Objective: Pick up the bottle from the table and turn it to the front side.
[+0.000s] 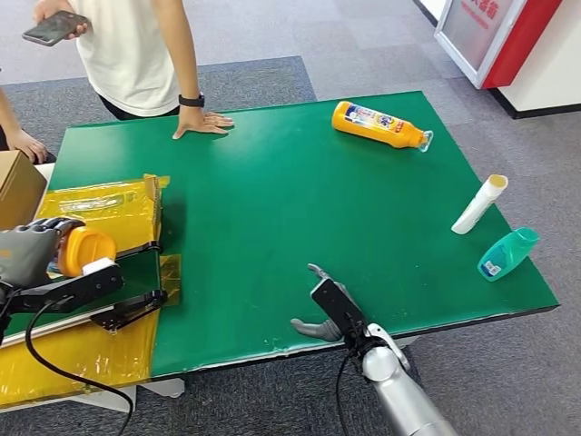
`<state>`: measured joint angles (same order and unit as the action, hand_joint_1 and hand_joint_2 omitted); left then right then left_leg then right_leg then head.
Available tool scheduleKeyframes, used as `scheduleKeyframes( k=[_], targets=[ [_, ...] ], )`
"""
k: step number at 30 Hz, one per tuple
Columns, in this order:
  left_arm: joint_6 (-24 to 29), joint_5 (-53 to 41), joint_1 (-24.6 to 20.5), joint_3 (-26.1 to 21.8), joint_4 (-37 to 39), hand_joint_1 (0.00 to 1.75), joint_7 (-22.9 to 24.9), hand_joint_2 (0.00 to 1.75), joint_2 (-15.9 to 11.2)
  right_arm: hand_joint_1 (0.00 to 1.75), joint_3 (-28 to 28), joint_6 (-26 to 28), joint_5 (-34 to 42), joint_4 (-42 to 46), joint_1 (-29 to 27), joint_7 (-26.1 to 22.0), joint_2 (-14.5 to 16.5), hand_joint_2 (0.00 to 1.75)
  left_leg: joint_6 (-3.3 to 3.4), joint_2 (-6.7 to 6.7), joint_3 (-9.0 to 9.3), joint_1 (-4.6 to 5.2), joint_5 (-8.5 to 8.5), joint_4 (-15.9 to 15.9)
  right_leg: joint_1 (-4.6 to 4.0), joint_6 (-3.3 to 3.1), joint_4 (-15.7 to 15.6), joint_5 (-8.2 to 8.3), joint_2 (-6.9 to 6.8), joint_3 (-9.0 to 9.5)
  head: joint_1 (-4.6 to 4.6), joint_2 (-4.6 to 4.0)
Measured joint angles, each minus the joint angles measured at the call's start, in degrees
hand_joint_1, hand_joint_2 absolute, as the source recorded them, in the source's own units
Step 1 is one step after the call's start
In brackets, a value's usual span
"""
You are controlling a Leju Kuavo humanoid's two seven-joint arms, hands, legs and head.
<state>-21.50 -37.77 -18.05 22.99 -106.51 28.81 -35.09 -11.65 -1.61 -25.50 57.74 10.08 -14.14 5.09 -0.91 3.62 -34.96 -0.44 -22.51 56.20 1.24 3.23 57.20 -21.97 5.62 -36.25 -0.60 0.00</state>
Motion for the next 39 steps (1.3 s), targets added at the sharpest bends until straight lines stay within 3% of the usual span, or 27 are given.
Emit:
scheduleKeyframes(
  k=[6, 17, 18, 21, 24, 39],
  targets=[
    [-0.3, 0.0, -1.3, 3.3, 2.1, 1.10, 0.0, 1.75, 0.0, 0.00, 0.0, 0.1, 0.2, -0.8, 0.5, -0.2, 0.2, 1.75, 0.00, 0.00, 0.00, 0.00, 0.00, 0.0, 0.00, 0.00, 0.0, 0.00, 0.00, -0.01, 0.01, 0.00],
    [-0.5, -0.2, -2.4, 5.9, 3.9, 1.03, 0.0, 1.75, 0.0, 0.00, 0.0, 0.3, 0.3, -1.8, 0.8, -0.4, 0.5, 1.75, 0.00, 0.00, -0.01, 0.00, 0.00, 0.0, 0.00, 0.00, 0.0, 0.00, 0.00, 0.01, 0.00, 0.00],
    [-0.5, -0.3, -2.5, 6.0, 4.0, 0.92, 0.0, 1.75, 0.0, 0.00, 0.0, 0.3, 0.3, -1.8, 0.8, -0.4, 0.5, 1.75, 0.00, 0.00, -0.01, 0.00, 0.00, 0.0, 0.00, 0.00, 0.0, 0.00, 0.00, 0.01, -0.01, 0.00],
    [-0.6, -0.4, -2.6, 6.2, 4.2, 0.31, 0.0, 1.75, -0.1, 0.00, 0.0, 0.3, 0.3, -2.0, 0.9, -0.4, 0.5, 1.75, 0.00, 0.00, -0.01, 0.00, 0.00, 0.0, 0.00, 0.00, 0.0, 0.00, 0.00, 0.01, 0.00, 0.00],
    [-1.2, -0.6, -2.6, 6.6, 4.4, 0.07, -0.1, 1.75, -0.5, 0.00, 0.0, 0.3, 0.3, -2.2, 0.9, -0.7, 0.5, 1.75, 0.00, 0.00, -0.01, 0.00, 0.00, 0.0, 0.00, 0.00, 0.0, 0.00, 0.00, 0.01, 0.00, 0.00],
    [-1.9, -1.4, -3.8, 8.1, 4.5, 0.00, -0.7, 1.75, -1.3, 0.00, 0.0, 0.4, 0.4, -2.5, 1.0, -0.9, 0.6, 1.75, 0.00, 0.00, 0.00, 0.00, 0.00, 0.0, 0.00, 0.00, 0.0, 0.00, 0.00, 0.01, 0.01, 0.00]
  ],
)
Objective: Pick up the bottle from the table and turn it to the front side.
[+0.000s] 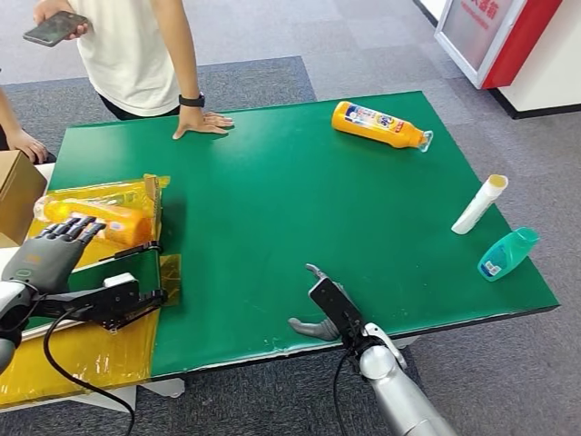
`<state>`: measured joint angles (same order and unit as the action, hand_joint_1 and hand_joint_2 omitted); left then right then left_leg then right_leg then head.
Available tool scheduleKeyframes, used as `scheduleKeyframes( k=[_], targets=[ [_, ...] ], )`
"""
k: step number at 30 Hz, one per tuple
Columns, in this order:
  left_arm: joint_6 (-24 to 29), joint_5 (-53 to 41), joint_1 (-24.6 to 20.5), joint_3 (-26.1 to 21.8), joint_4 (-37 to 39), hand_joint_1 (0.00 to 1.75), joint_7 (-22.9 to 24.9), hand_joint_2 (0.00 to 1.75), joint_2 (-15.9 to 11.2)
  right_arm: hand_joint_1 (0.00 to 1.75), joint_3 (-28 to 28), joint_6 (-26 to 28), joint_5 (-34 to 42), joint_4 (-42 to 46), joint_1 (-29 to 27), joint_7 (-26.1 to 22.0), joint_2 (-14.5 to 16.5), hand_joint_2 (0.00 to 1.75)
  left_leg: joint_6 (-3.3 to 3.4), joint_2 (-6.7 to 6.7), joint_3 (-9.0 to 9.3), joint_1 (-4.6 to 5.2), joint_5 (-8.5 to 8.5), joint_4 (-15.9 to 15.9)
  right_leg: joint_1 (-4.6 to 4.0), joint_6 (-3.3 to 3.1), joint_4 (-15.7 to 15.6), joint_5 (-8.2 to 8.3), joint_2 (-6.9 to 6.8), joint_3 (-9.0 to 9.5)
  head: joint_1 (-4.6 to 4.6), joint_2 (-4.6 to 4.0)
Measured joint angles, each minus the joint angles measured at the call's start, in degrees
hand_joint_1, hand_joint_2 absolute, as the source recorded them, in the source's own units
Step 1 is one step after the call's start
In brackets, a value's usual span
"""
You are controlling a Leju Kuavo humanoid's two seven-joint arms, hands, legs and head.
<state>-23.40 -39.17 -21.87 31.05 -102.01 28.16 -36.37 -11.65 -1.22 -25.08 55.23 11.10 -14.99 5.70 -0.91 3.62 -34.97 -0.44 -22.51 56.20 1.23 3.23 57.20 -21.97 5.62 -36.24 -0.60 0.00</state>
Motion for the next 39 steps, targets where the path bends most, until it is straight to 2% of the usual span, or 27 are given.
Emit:
scheduleKeyframes(
  k=[11, 15, 20, 24, 27, 31, 33, 35, 39],
  targets=[
    [0.0, 0.1, -0.2, 0.2, 0.0, 0.00, -0.3, 1.75, 0.0, 0.00, 0.0, 0.0, 0.0, 0.0, 0.0, 0.0, 0.0, 1.75, 0.00, 0.00, 0.00, 0.00, 0.00, 0.0, 0.00, 0.00, 0.0, 0.00, 0.00, 0.00, 0.01, 0.00],
    [0.9, 1.7, -0.4, 0.0, 0.0, 0.00, -0.7, 0.00, -0.1, 0.00, 0.0, 0.1, 0.2, 0.0, 0.0, 0.0, 0.0, 1.75, 0.00, 0.00, 0.00, 0.00, 0.00, 0.0, 0.00, 0.00, 0.0, 0.00, 0.00, 0.00, 0.00, 0.00],
    [6.8, 7.4, 0.3, -3.3, -0.6, 0.00, -2.4, 0.00, -0.2, 0.00, 0.0, 0.4, 0.4, -0.1, -0.1, -0.2, 0.0, 1.75, 0.00, -0.01, 0.00, 0.00, 0.00, 0.0, 0.00, 0.00, 0.0, 0.00, 0.01, 0.00, 0.00, 0.00],
    [13.7, 10.7, 4.7, -9.1, -1.8, 0.00, -7.4, 0.00, 1.7, 0.00, 0.0, 0.6, 0.4, 0.6, -0.7, -0.9, 0.0, 1.75, 0.00, -0.01, 0.00, 0.00, -0.01, 0.0, 0.01, 0.00, 0.0, -0.01, 0.01, -0.01, -0.01, 0.00],
    [15.0, 11.2, 7.8, -12.1, -2.2, 0.00, -9.1, 0.00, 3.1, 0.00, 0.0, 0.6, 0.4, 1.4, -1.3, -1.0, 0.0, 1.75, -0.01, -0.01, -0.01, 0.00, -0.02, 0.0, 0.00, -0.01, 0.0, -0.02, 0.01, -0.03, -0.01, 0.00],
    [15.1, 11.4, 9.4, -14.2, -2.4, 0.00, -9.5, 0.00, 4.2, 0.00, 0.0, 0.6, 0.4, 2.0, -1.5, -1.0, 0.0, 1.75, -0.01, -0.01, -0.01, 0.00, -0.02, 0.0, 0.00, -0.01, 0.0, -0.02, 0.00, -0.03, -0.01, 0.00],
    [15.3, 13.0, 10.3, -15.0, -2.5, 0.00, -10.8, 0.87, 4.8, 0.00, 0.0, 0.6, 0.7, 2.3, -1.7, -1.4, 0.0, 1.75, -0.01, -0.01, -0.01, 0.00, -0.02, 0.0, 0.00, -0.01, 0.0, -0.01, 0.01, -0.01, -0.01, 0.00],
    [15.8, 16.3, 12.3, -16.4, -2.8, 0.00, -14.3, 1.75, 6.0, 0.00, 0.0, 0.5, 1.3, 3.3, -2.2, -2.3, 0.0, 1.75, -0.01, -0.04, 0.00, 0.01, -0.02, 0.0, 0.01, -0.01, 0.0, -0.01, 0.01, -0.01, -0.01, 0.00],
    [18.7, 21.7, 19.1, -20.3, -3.8, 0.00, -25.7, 1.75, 10.0, 0.00, 0.0, 0.5, 2.9, 7.5, -3.8, -3.6, -0.1, 1.75, 0.01, -0.08, -0.01, 0.01, -0.07, 0.0, 0.01, -0.02, 0.0, -0.05, 0.03, -0.02, -0.01, 0.00]
  ],
)
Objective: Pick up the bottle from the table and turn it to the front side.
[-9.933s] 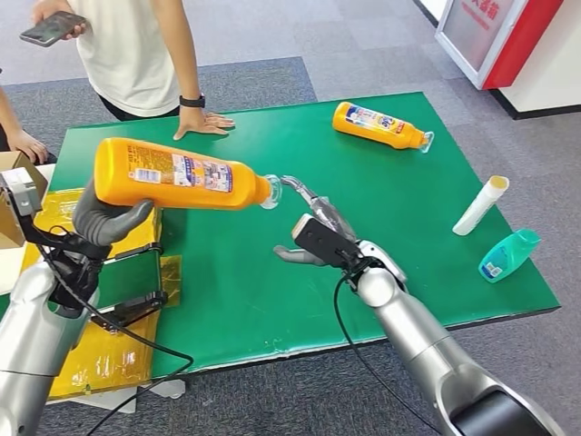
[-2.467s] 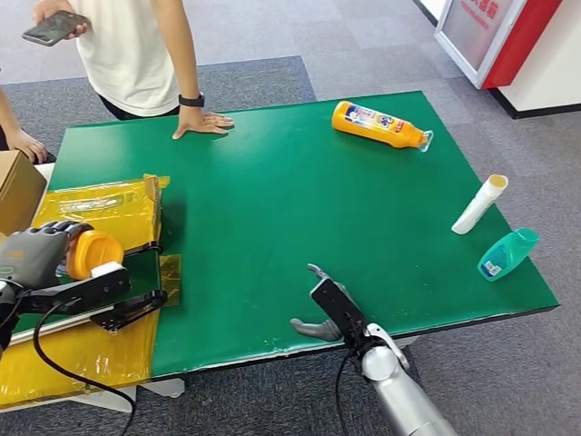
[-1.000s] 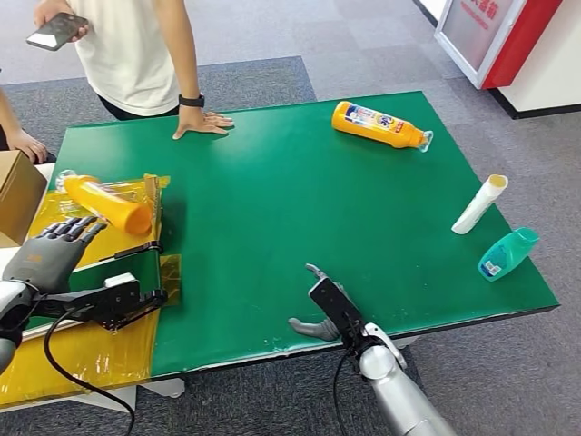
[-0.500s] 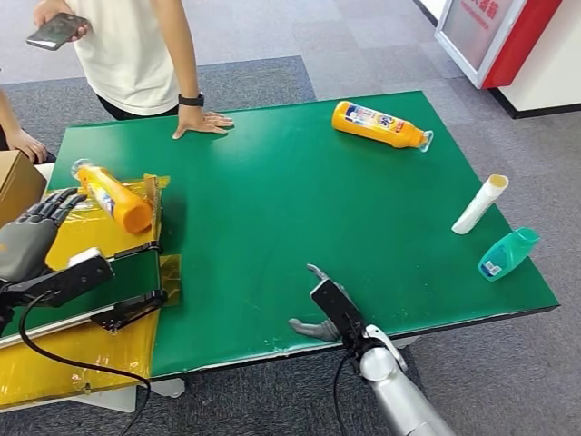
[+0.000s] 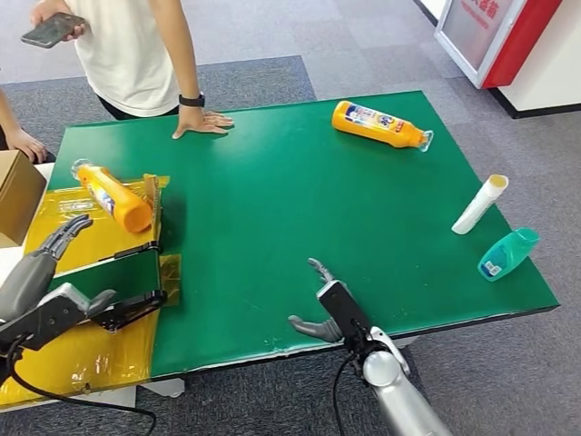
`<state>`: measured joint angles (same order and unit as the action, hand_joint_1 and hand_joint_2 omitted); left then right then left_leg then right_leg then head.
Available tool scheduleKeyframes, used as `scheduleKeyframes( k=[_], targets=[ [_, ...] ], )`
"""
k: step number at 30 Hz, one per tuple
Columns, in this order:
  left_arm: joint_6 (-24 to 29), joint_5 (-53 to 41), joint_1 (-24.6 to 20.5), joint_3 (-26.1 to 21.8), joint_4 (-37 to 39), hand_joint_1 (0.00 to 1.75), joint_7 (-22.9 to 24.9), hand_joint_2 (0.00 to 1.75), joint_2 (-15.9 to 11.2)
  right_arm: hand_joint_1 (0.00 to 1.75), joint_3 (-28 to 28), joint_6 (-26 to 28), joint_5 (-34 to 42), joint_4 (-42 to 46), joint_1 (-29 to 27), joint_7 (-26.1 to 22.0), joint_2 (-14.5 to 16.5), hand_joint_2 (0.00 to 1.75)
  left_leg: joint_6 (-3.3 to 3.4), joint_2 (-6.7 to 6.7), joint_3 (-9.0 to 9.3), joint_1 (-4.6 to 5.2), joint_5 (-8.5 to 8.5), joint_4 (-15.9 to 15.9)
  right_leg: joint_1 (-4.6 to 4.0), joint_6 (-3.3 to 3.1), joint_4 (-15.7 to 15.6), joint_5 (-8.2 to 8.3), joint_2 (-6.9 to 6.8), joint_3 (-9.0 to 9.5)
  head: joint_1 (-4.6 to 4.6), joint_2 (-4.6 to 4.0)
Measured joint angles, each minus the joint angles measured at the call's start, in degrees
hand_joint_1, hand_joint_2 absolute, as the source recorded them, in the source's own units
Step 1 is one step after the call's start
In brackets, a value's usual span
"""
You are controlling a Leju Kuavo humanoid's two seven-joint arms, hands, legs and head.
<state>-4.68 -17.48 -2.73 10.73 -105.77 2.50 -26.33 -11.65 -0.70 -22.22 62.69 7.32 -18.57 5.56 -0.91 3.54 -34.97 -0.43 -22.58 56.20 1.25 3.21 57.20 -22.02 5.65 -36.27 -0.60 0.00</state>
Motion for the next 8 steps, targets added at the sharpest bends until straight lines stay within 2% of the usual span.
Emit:
scheduleKeyframes(
  k=[3, 8],
  targets=[
    [0.7, 5.1, 5.3, -3.4, -1.4, 0.00, -7.5, 1.75, 3.1, 0.00, 0.0, 0.0, 0.8, 4.3, -1.7, -0.3, -0.3, 1.75, -0.02, 0.00, 0.00, 0.00, -0.09, 0.0, 0.00, -0.02, 0.0, -0.07, 0.01, 0.00, 0.00, 0.00],
    [-1.3, 12.0, 10.6, -8.9, -3.1, 0.00, -12.6, 1.75, 7.2, 0.00, 0.0, 0.2, 1.6, 9.2, -3.6, -0.6, -0.7, 1.75, -0.02, 0.01, 0.00, 0.00, -0.14, 0.0, -0.01, -0.02, 0.0, -0.15, 0.00, 0.00, 0.00, 0.00]
  ],
)
